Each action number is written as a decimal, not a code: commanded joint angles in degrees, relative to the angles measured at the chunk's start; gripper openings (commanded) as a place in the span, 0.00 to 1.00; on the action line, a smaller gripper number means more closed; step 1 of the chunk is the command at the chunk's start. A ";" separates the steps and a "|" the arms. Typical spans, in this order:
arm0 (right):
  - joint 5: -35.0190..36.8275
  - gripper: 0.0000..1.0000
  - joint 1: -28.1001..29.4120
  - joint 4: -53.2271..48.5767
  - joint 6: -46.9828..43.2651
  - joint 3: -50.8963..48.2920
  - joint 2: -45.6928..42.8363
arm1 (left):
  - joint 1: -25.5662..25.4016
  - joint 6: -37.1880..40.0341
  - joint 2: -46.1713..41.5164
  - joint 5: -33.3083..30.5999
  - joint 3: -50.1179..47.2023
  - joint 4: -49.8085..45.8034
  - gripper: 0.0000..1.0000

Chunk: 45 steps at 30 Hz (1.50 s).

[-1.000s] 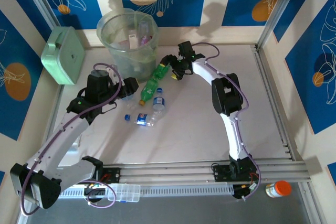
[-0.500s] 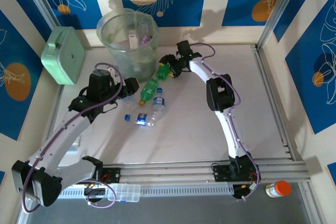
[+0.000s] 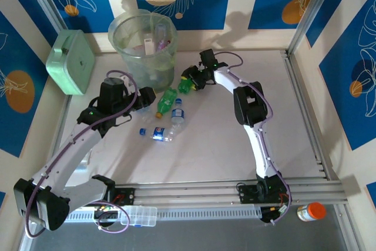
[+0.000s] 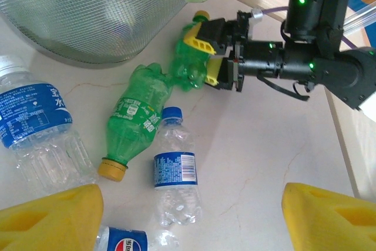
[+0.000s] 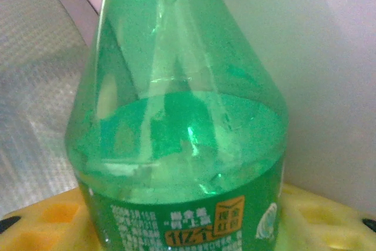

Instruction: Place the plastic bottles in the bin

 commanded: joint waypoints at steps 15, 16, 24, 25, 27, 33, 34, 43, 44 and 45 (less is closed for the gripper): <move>13.00 0.34 1.46 8.35 -16.83 -43.85 -39.88 | 0.60 4.66 -0.23 9.85 -0.99 6.55 0.77; 13.83 0.34 2.20 8.90 -18.09 -45.75 -42.37 | 0.58 5.12 -0.23 10.95 -1.08 6.98 0.76; 13.38 0.45 9.83 16.90 -28.97 -59.99 -61.89 | -2.38 7.85 -2.16 15.72 1.87 8.98 0.75; 13.88 0.45 10.87 17.70 -30.41 -61.32 -64.01 | -3.16 8.06 -2.17 16.15 2.29 9.57 0.75; 14.96 0.43 13.21 18.78 -34.03 -63.67 -68.22 | -5.12 8.45 -1.78 17.45 3.09 10.99 0.74; 10.52 0.42 15.34 19.47 -41.54 -67.87 -77.17 | -11.64 17.01 0.87 16.76 6.15 9.21 0.73; 9.39 0.42 15.58 19.69 -42.64 -68.45 -78.41 | -12.43 18.45 1.26 16.81 6.37 9.43 0.73; 6.26 0.42 16.31 17.94 -47.43 -69.03 -81.97 | -15.18 18.99 5.77 24.07 1.94 28.22 0.71; 6.08 0.42 16.32 17.24 -47.72 -68.61 -81.80 | -15.51 18.65 6.50 25.29 1.65 30.49 0.71; 6.05 0.42 16.27 16.92 -47.91 -68.49 -81.73 | -15.68 18.25 7.34 25.87 1.65 31.89 0.71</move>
